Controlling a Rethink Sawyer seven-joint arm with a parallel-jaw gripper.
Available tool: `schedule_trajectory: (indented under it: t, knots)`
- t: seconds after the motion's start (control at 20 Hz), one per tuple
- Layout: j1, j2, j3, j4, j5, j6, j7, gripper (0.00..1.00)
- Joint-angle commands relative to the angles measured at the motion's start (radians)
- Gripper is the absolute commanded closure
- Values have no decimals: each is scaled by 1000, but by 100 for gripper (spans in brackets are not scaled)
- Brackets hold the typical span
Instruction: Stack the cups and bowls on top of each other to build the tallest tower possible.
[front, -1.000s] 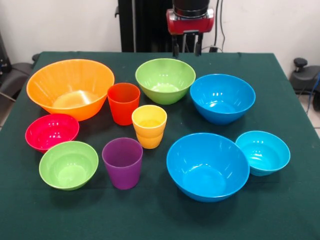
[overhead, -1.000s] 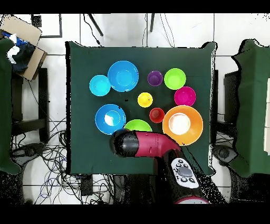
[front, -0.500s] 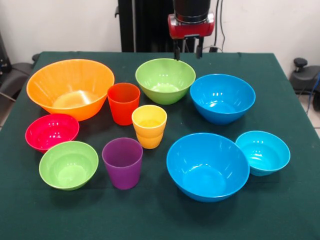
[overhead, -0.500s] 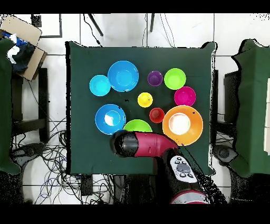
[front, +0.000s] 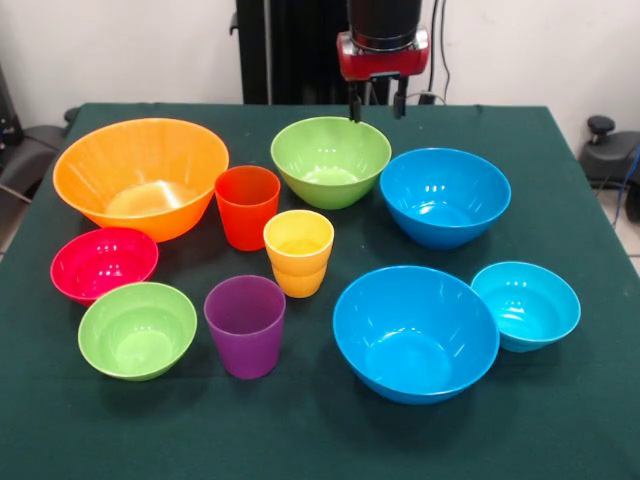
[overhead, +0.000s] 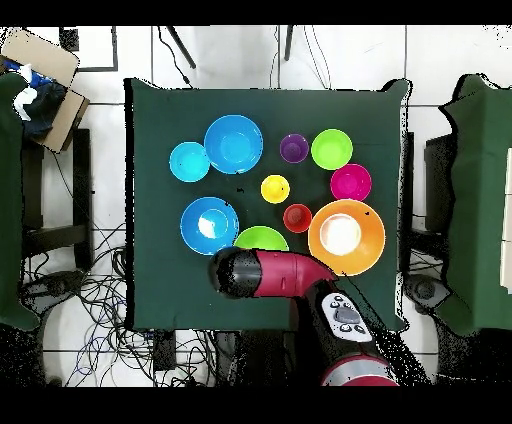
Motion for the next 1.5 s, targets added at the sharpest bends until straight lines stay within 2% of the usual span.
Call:
schedule_trajectory:
  t: [0.05, 0.4, 0.8, 1.5]
  knots:
    - [37, 13, 50, -8, -32, -26, 94, 0]
    - [46, 37, 40, -11, -37, -61, 102, 0]
    - [30, -15, 61, -5, -13, 9, 81, 0]
    - [9, -22, 79, -12, -8, 19, 64, 0]
